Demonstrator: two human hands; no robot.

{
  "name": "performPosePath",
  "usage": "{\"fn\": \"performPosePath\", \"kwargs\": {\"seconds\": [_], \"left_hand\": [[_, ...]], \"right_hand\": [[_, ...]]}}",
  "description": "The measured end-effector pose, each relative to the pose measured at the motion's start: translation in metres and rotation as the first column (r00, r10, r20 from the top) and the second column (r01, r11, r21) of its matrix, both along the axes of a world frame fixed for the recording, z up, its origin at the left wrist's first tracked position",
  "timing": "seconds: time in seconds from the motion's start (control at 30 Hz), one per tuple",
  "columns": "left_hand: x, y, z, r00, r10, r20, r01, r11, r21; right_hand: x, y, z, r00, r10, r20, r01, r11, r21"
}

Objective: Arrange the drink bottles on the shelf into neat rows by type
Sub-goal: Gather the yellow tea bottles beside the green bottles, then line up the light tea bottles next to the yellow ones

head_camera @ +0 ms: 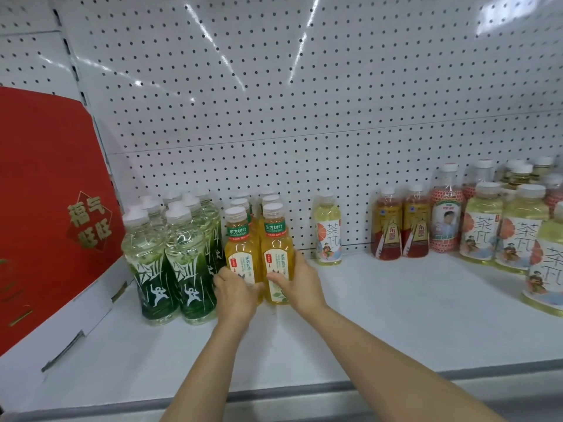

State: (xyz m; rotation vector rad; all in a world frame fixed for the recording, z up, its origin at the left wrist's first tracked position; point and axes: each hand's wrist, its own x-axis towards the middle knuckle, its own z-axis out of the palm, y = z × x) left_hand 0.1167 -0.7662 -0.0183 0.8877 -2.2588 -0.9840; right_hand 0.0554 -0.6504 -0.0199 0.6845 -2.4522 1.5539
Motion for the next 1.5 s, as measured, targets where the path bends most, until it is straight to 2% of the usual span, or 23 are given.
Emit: {"fn": "performPosePath", "kwargs": {"seconds": [0.07, 0.13, 0.2, 0.3, 0.4, 0.53, 0.87, 1.1, 1.2, 1.3, 1.5], "left_hand": [[0.003, 0.002, 0.001, 1.000, 0.000, 0.016, 0.000, 1.000, 0.021], [0.012, 0.010, 0.002, 1.000, 0.023, 0.017, -0.022, 1.000, -0.021], [0.027, 0.021, 0.005, 0.996, 0.064, -0.062, -0.074, 0.978, -0.193], [0.045, 0.045, 0.015, 0.981, 0.011, -0.192, -0.104, 0.871, -0.480], [0.046, 0.078, 0.027, 0.977, -0.150, -0.152, 0.028, 0.796, -0.604], [0.041, 0.142, 0.031, 0.957, -0.279, -0.073, 0.156, 0.713, -0.683], [0.033, 0.329, 0.020, 0.893, -0.446, 0.068, 0.368, 0.633, -0.681], [0.025, 0.429, -0.005, 0.832, -0.533, 0.156, 0.513, 0.630, -0.583], [0.002, 0.454, 0.001, 0.826, -0.544, 0.150, 0.538, 0.677, -0.502], [-0.031, 0.471, 0.003, 0.830, -0.553, 0.068, 0.538, 0.763, -0.360], [-0.098, 0.486, -0.015, 0.896, -0.438, -0.065, 0.426, 0.893, -0.147]], "right_hand": [[0.002, 0.005, 0.000, 1.000, 0.007, 0.025, -0.008, 0.999, 0.049], [0.006, 0.019, -0.001, 1.000, -0.017, 0.009, 0.016, 0.990, 0.139], [0.011, 0.043, -0.002, 0.995, -0.069, -0.076, 0.085, 0.967, 0.242], [0.023, 0.090, 0.002, 0.968, -0.092, -0.233, 0.160, 0.942, 0.296], [0.034, 0.143, 0.010, 0.935, -0.118, -0.336, 0.221, 0.931, 0.289], [0.046, 0.216, 0.013, 0.892, -0.186, -0.413, 0.309, 0.917, 0.253], [0.076, 0.411, -0.007, 0.818, -0.359, -0.449, 0.501, 0.828, 0.252], [0.093, 0.516, -0.013, 0.786, -0.423, -0.451, 0.583, 0.749, 0.315], [0.087, 0.553, -0.003, 0.760, -0.464, -0.455, 0.627, 0.708, 0.325], [0.070, 0.587, -0.001, 0.730, -0.516, -0.448, 0.668, 0.677, 0.309], [0.012, 0.629, -0.016, 0.709, -0.594, -0.380, 0.700, 0.658, 0.276]]}}
